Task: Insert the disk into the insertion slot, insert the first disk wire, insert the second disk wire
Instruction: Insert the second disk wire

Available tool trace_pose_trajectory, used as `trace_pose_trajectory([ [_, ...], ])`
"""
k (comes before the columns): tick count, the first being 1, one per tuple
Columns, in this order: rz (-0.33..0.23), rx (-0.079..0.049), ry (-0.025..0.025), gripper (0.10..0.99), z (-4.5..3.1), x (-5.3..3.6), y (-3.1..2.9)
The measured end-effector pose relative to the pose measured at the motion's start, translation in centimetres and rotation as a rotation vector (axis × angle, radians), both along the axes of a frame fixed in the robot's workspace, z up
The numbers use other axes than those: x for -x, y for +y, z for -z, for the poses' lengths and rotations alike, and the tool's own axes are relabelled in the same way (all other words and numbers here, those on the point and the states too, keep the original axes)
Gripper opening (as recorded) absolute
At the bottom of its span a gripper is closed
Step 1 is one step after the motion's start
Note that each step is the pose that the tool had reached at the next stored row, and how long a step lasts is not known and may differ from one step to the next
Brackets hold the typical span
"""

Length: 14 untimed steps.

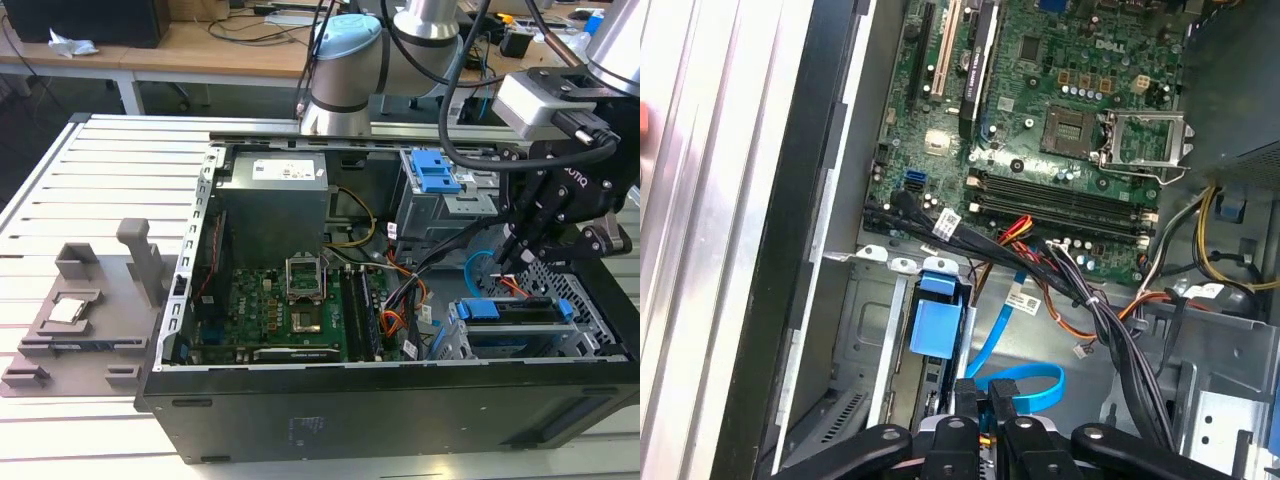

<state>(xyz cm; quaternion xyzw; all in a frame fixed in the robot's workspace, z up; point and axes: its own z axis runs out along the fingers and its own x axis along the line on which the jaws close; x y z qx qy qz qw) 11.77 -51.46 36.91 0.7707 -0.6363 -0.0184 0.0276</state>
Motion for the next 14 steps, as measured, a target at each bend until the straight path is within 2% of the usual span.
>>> trace_pose_trajectory([
  [6, 0.011, -0.001, 0.0000, 0.165, 0.02, -0.04, 0.00],
  [14, 0.084, -0.001, 0.0000, 0.165, 0.06, -0.21, 0.00],
])
